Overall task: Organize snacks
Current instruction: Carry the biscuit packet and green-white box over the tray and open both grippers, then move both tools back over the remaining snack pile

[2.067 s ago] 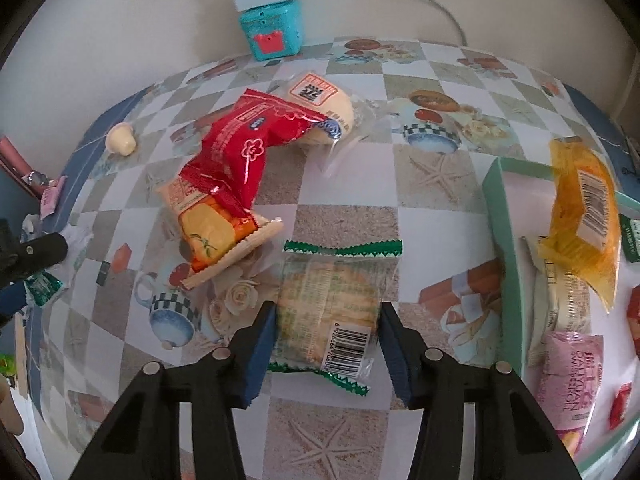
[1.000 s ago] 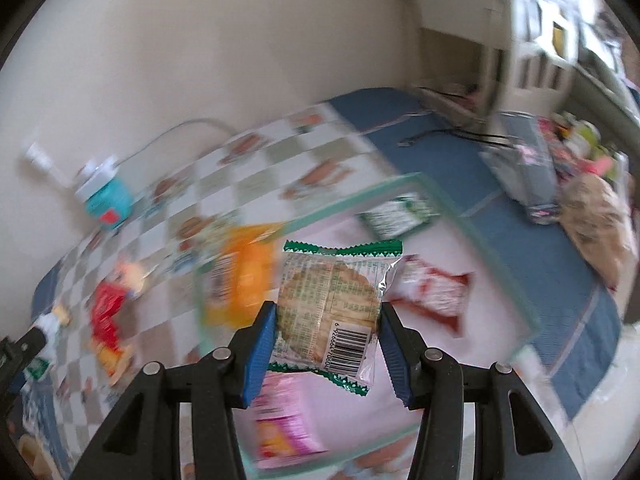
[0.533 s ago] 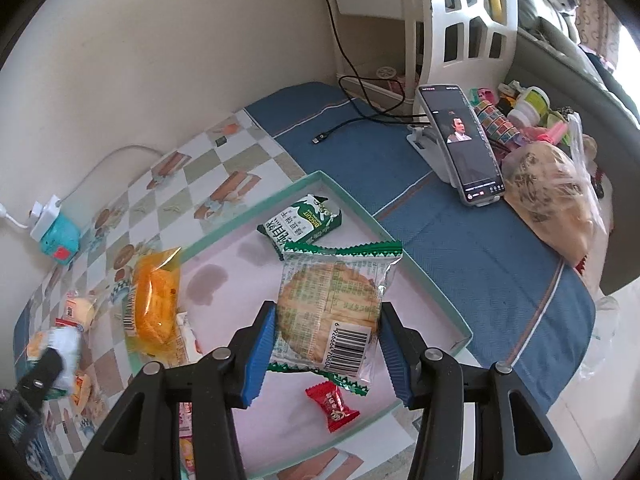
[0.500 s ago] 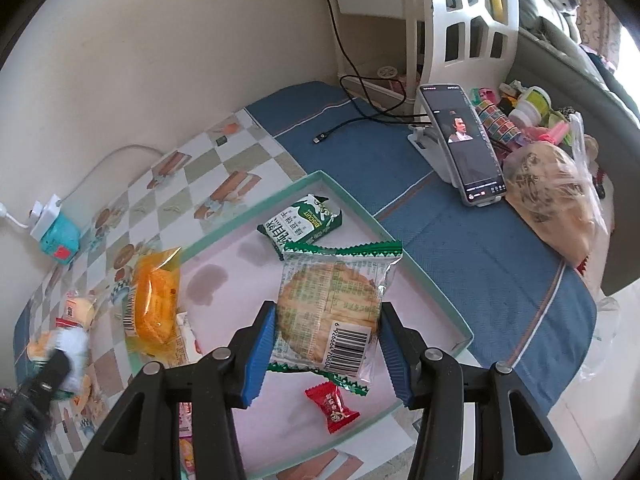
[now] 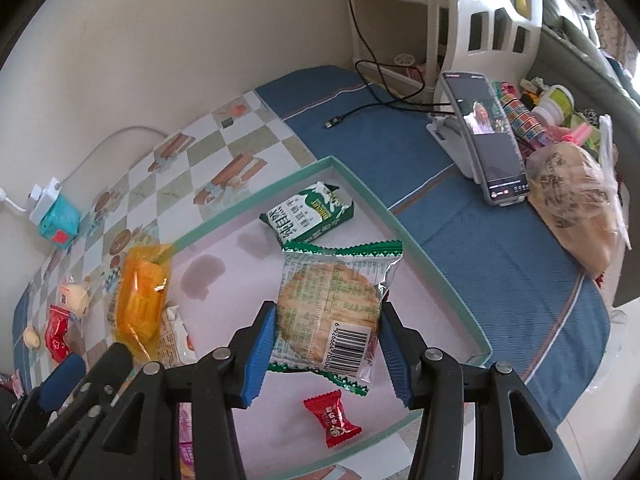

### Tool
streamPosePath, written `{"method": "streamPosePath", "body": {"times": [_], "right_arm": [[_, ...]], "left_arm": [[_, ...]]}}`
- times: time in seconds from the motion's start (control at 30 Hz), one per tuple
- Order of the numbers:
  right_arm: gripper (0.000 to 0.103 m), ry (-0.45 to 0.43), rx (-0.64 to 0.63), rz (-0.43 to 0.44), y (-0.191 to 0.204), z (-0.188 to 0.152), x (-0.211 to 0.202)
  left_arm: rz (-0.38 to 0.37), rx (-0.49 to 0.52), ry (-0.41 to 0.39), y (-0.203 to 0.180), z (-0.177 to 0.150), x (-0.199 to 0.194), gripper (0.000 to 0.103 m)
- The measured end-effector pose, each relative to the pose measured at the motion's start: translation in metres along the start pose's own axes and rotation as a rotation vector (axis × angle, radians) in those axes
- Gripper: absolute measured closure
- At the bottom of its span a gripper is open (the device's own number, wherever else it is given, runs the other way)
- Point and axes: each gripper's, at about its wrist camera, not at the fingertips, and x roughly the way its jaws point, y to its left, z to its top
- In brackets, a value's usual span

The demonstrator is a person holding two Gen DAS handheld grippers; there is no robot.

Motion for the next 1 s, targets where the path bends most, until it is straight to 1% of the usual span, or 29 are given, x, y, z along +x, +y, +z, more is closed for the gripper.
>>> {"method": "streamPosePath", "body": {"times": [0.17, 0.23, 0.37, 0.43, 0.5, 0.63, 0.7, 0.73, 0.77, 0.8, 0.83, 0.87, 0.93, 1.0], "right_arm": [[0.049, 0.033, -0.01, 0.021, 0.005, -0.002, 0.011], [0.049, 0.046, -0.02, 0.027, 0.008, -0.003, 0.015], [0.049, 0.064, -0.041, 0.025, 0.013, -0.005, 0.021], [0.046, 0.071, -0.045, 0.017, 0.014, -0.005, 0.022], [0.034, 0.072, -0.049, 0.01, 0.016, -0.004, 0.023], [0.025, 0.073, -0.057, -0.006, 0.018, -0.003, 0.022], [0.019, 0.074, -0.065, -0.013, 0.02, -0.003, 0.022], [0.017, 0.073, -0.07, -0.012, 0.021, -0.003, 0.022], [0.014, 0.071, -0.074, -0.013, 0.022, -0.003, 0.021], [0.009, 0.069, -0.078, -0.014, 0.023, -0.003, 0.021], [0.006, 0.066, -0.081, -0.016, 0.024, -0.003, 0.02], [0.001, 0.063, -0.085, -0.015, 0.026, -0.003, 0.02], [0.0, 0.058, -0.093, -0.005, 0.029, -0.003, 0.019], [0.0, 0.059, -0.101, 0.002, 0.032, -0.003, 0.019]], "left_arm": [[0.035, -0.031, 0.006, 0.009, 0.0, 0.004, 0.044], [0.056, -0.062, 0.007, 0.018, 0.001, 0.006, 0.044], [0.073, -0.127, 0.006, 0.038, 0.003, 0.007, 0.044], [0.084, -0.159, 0.006, 0.049, 0.004, 0.007, 0.044], [0.093, -0.191, 0.008, 0.059, 0.004, 0.008, 0.044], [0.114, -0.284, 0.019, 0.083, 0.003, 0.011, 0.04], [0.122, -0.319, 0.021, 0.092, 0.001, 0.013, 0.034], [0.129, -0.338, 0.025, 0.097, 0.0, 0.014, 0.03], [0.139, -0.358, 0.031, 0.103, -0.001, 0.016, 0.022], [0.147, -0.375, 0.034, 0.108, -0.003, 0.017, 0.018], [0.153, -0.39, 0.037, 0.111, -0.005, 0.018, 0.016], [0.158, -0.404, 0.042, 0.116, -0.006, 0.019, 0.016], [0.174, -0.439, 0.055, 0.126, -0.01, 0.023, 0.015], [0.199, -0.473, 0.063, 0.136, -0.014, 0.026, 0.011]]}}
